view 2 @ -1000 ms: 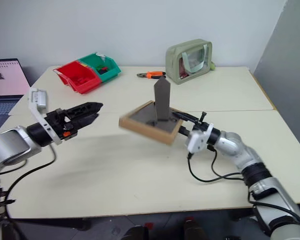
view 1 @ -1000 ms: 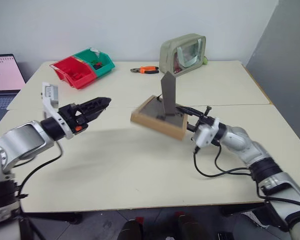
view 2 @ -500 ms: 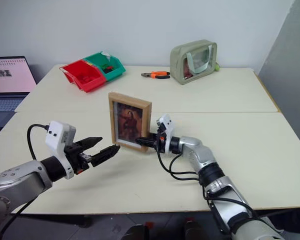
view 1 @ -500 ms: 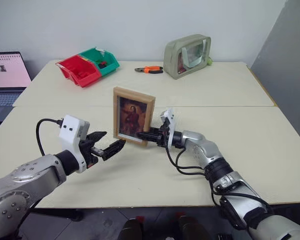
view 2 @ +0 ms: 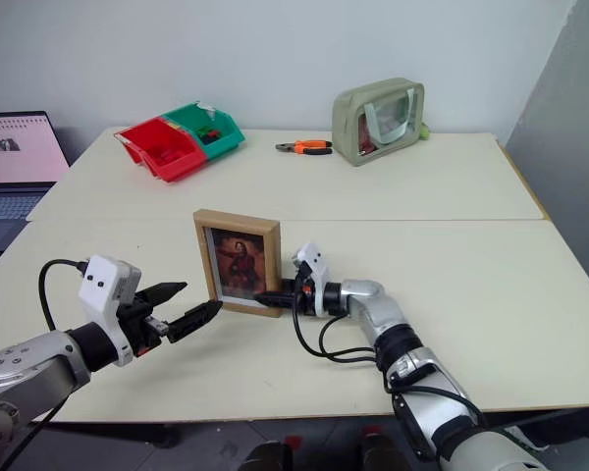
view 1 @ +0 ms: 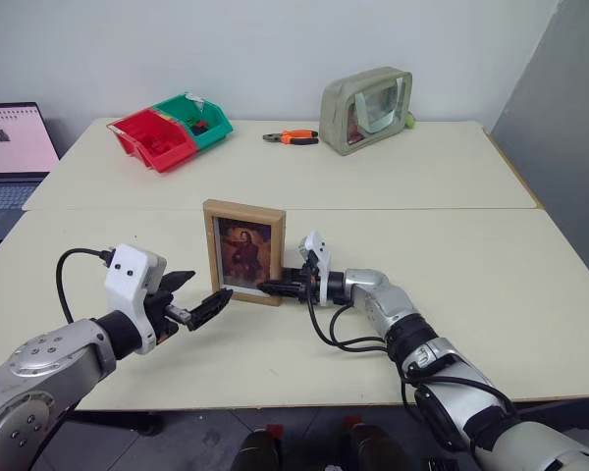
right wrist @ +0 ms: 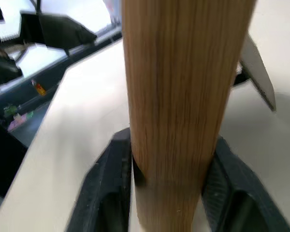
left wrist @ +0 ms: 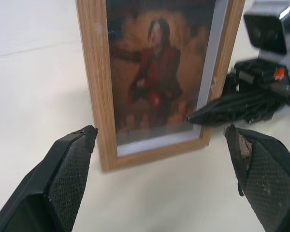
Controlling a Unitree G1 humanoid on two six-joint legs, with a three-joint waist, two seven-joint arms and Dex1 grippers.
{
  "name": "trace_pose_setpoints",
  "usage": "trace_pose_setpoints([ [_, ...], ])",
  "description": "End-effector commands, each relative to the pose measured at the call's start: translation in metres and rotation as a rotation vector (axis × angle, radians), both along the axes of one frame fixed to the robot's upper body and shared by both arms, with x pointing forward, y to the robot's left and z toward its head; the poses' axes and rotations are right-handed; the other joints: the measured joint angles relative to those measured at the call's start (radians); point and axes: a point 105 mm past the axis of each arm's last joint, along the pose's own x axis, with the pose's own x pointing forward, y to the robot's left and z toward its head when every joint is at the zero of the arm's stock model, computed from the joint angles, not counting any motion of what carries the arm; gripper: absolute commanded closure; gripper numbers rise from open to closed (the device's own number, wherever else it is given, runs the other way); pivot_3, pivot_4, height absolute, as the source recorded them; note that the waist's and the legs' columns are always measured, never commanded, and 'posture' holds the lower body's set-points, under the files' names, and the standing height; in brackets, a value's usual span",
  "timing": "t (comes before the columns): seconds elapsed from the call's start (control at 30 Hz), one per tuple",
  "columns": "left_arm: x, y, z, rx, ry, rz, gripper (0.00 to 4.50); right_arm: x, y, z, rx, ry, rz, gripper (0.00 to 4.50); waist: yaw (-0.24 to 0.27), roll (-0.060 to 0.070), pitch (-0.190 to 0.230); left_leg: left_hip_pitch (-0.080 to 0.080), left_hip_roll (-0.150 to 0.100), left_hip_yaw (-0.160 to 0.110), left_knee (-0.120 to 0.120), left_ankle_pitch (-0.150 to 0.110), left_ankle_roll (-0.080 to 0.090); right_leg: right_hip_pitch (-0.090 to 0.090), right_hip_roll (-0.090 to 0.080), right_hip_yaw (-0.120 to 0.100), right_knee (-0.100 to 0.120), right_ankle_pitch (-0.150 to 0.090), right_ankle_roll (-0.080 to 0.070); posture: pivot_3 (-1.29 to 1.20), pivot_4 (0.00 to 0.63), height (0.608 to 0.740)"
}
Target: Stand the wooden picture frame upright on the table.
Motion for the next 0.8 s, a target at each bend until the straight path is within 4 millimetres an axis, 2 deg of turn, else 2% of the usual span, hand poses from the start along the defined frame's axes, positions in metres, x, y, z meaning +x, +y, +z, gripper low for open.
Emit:
trace_pose_setpoints([
  [0.03, 0.001, -0.001, 0.015, -0.006, -0.064, -0.019, 0.00, -0.003, -0.008, -0.007, -0.045, -0.039, 0.014, 1.50, -0.001, 0.000, 0.000, 0.000, 0.000, 0.000, 0.000, 0.000, 0.000, 0.000, 0.000, 0.000, 0.000, 0.000, 0.000, 0.00, 0.150, 0.740],
  [0.13, 0.001, 0.004, 0.015, 0.011, -0.054, -0.025, 0.00, -0.009, -0.025, -0.020, -0.106, -0.045, 0.017, 0.83, 0.000, 0.000, 0.000, 0.001, 0.000, 0.000, 0.000, 0.000, 0.000, 0.000, 0.000, 0.000, 0.000, 0.000, 0.000, 0.00, 0.150, 0.740],
  [0.23, 0.001, 0.015, 0.009, 0.062, -0.031, -0.018, 0.00, -0.019, -0.055, -0.035, -0.204, -0.074, -0.025, 0.19, 0.006, 0.000, -0.001, 0.000, 0.000, 0.000, 0.000, 0.000, 0.000, 0.001, 0.000, 0.000, 0.000, 0.000, 0.000, 0.00, 0.150, 0.740],
  [0.3, 0.001, 0.022, 0.010, 0.059, -0.023, -0.012, 0.00, -0.022, -0.072, -0.036, -0.246, -0.090, -0.067, 0.04, 0.011, 0.000, -0.001, 0.001, -0.001, 0.000, 0.000, 0.000, 0.000, 0.001, 0.000, 0.000, -0.001, 0.000, 0.000, 0.00, 0.150, 0.740],
  [0.37, -0.002, 0.034, 0.013, 0.057, 0.015, -0.025, 0.00, -0.029, -0.105, -0.018, -0.263, -0.106, -0.143, 0.04, 0.016, 0.000, -0.001, 0.000, -0.001, 0.000, 0.000, 0.000, 0.000, 0.002, -0.001, 0.000, -0.002, 0.000, 0.001, 0.00, 0.150, 0.740],
  [0.43, 0.001, 0.045, 0.018, 0.070, 0.018, -0.009, 0.00, -0.035, -0.117, 0.008, -0.241, -0.101, -0.178, 0.04, 0.021, 0.000, -0.001, 0.000, -0.002, -0.001, 0.000, 0.000, 0.000, 0.002, -0.001, 0.000, -0.003, -0.001, 0.002, 0.00, 0.150, 0.740],
  [0.47, 0.003, 0.049, 0.019, 0.077, 0.014, -0.001, 0.00, -0.037, -0.118, 0.014, -0.238, -0.098, -0.178, 0.04, 0.020, 0.000, -0.001, -0.001, -0.002, -0.001, 0.000, 0.000, 0.000, 0.002, -0.001, -0.001, -0.004, -0.002, 0.003, 0.00, 0.150, 0.740],
  [0.53, 0.007, 0.058, 0.031, 0.076, 0.013, 0.004, 0.00, -0.046, -0.114, 0.045, -0.238, -0.147, -0.162, 0.04, 0.012, 0.001, 0.000, 0.000, 0.000, 0.000, 0.000, 0.000, 0.000, 0.002, -0.001, 0.000, -0.006, -0.003, 0.004, 0.00, 0.150, 0.740],
  [0.63, 0.013, 0.070, 0.046, 0.091, 0.001, 0.014, 0.00, -0.055, -0.107, 0.078, -0.231, -0.180, -0.141, 0.04, -0.008, 0.001, 0.000, 0.000, 0.001, 0.001, -0.001, 0.000, 0.000, 0.000, 0.002, 0.000, -0.006, -0.002, 0.003, 0.00, 0.150, 0.740],
  [0.7, 0.015, 0.074, 0.059, 0.066, 0.003, 0.003, 0.00, -0.054, -0.103, 0.091, -0.245, -0.168, -0.165, 0.04, -0.017, 0.001, 0.000, 0.000, 0.003, 0.001, -0.002, 0.000, 0.000, -0.001, 0.005, 0.000, -0.005, -0.002, 0.001, 0.00, 0.150, 0.740],
  [0.8, 0.017, 0.071, 0.069, 0.039, 0.012, -0.049, 0.00, -0.050, -0.100, 0.096, -0.258, -0.168, -0.182, 0.04, -0.017, 0.001, 0.000, 0.000, 0.003, 0.000, -0.003, 0.000, 0.000, -0.001, 0.006, -0.001, -0.005, -0.002, 0.000, 0.00, 0.150, 0.740],
])
